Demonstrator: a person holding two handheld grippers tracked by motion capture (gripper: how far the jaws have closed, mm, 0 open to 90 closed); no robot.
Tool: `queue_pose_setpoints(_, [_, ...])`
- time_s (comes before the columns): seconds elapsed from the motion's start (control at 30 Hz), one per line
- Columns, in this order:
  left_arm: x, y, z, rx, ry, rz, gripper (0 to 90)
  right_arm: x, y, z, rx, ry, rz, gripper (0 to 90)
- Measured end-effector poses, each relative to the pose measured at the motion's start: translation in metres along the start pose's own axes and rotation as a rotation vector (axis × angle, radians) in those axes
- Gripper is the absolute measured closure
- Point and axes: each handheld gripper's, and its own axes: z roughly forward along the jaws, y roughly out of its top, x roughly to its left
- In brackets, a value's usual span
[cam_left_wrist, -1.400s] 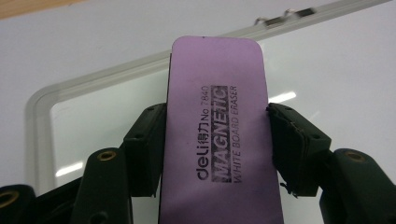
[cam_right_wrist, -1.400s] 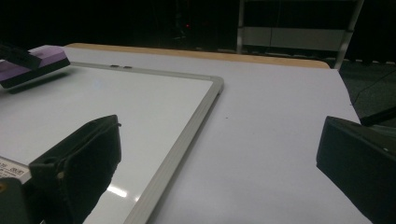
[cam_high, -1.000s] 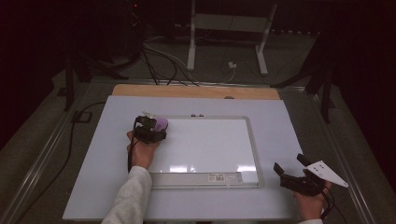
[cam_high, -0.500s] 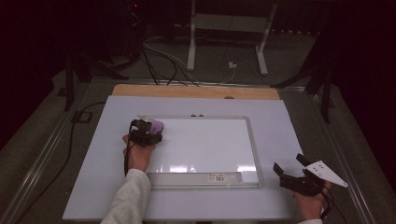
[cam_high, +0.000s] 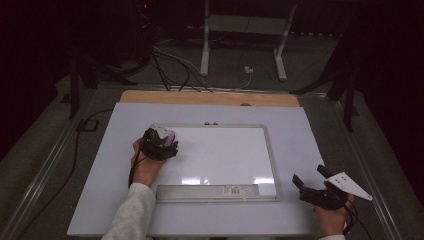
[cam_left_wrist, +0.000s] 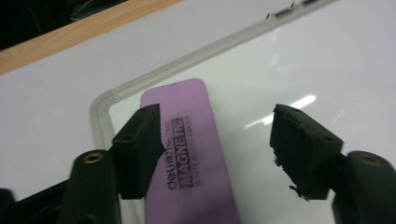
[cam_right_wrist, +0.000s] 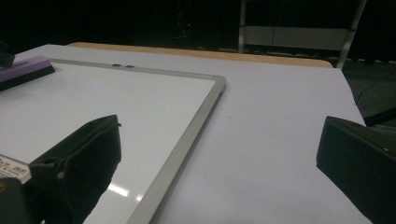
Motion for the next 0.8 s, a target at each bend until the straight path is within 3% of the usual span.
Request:
queue_pose_setpoints(0.17, [0.008, -0.006, 0.010, 0.050, -0.041, -0.040, 39.2, 0.000, 0.000, 0.000, 0.000, 0.001, -0.001, 0.4])
queue_pose_setpoints(0.33, [0.011, -0.008, 0.012, 0.047, -0.048, -0.050, 39.9, -0.001, 0.000, 0.000, 0.000, -0.001, 0.003, 0.4])
queue_pose_setpoints(0.43, [0.016, -0.008, 0.012, 0.040, -0.070, -0.086, 39.0, 0.000, 0.000, 0.000, 0.000, 0.000, 0.000, 0.4])
queue_pose_setpoints(0.67, [0.037, -0.014, 0.011, 0.049, -0.062, -0.178, 35.7, 0.000, 0.000, 0.000, 0.000, -0.001, 0.002, 0.4])
queue_pose_setpoints(0.8, [0.040, -0.022, 0.007, 0.045, -0.054, -0.193, 41.8, 0.000, 0.000, 0.001, 0.002, 0.000, 0.004, 0.4])
